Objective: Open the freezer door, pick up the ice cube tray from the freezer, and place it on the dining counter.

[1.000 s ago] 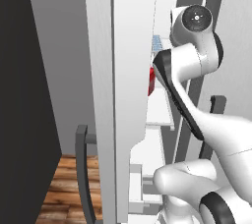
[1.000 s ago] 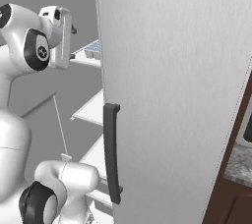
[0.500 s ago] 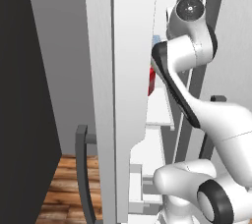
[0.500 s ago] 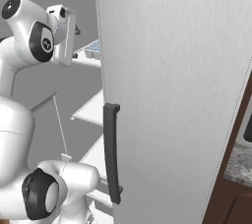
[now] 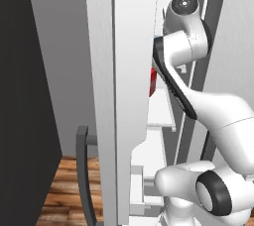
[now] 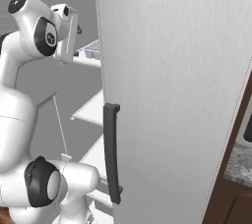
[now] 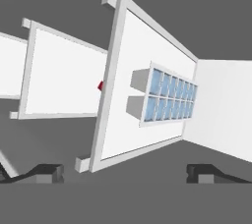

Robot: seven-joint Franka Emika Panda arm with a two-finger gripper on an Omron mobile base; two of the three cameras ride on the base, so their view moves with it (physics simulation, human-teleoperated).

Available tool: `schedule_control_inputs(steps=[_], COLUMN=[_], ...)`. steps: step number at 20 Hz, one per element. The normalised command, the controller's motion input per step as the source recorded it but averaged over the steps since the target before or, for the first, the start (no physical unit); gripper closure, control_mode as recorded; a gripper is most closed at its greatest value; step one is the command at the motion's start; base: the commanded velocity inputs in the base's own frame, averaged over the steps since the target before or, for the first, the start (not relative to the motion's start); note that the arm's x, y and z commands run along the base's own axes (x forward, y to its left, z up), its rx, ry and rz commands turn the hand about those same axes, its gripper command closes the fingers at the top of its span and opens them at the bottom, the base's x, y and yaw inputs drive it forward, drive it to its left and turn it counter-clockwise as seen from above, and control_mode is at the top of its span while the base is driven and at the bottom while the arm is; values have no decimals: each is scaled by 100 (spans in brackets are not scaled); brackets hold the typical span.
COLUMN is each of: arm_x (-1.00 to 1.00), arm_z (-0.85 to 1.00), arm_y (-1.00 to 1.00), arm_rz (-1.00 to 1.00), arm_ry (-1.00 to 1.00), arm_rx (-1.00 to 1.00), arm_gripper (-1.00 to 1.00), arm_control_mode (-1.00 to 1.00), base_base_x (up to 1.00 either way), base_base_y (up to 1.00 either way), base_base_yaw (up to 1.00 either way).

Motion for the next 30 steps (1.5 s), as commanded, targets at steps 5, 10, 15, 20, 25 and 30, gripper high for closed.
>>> schedule_control_inputs(steps=[5,10,15,20,25,30], arm_x=[23,24,20,31,38,43], arm_z=[-23,-24,-16,-9,-5,-4], arm_y=[13,6,0,0,0,0], arm_rz=[-4,-4,-4,-5,-6,-6], arm_ry=[0,0,0,0,0,0], arm_rx=[1,0,2,1,0,1], arm_gripper=[-100,-100,-100,-100,-100,-100], arm_control_mode=[-100,-100,-100,-100,-100,-100], base_base_x=[0,0,0,0,0,0], base_base_y=[0,0,0,0,0,0], base_base_yaw=[0,0,0,0,0,0])
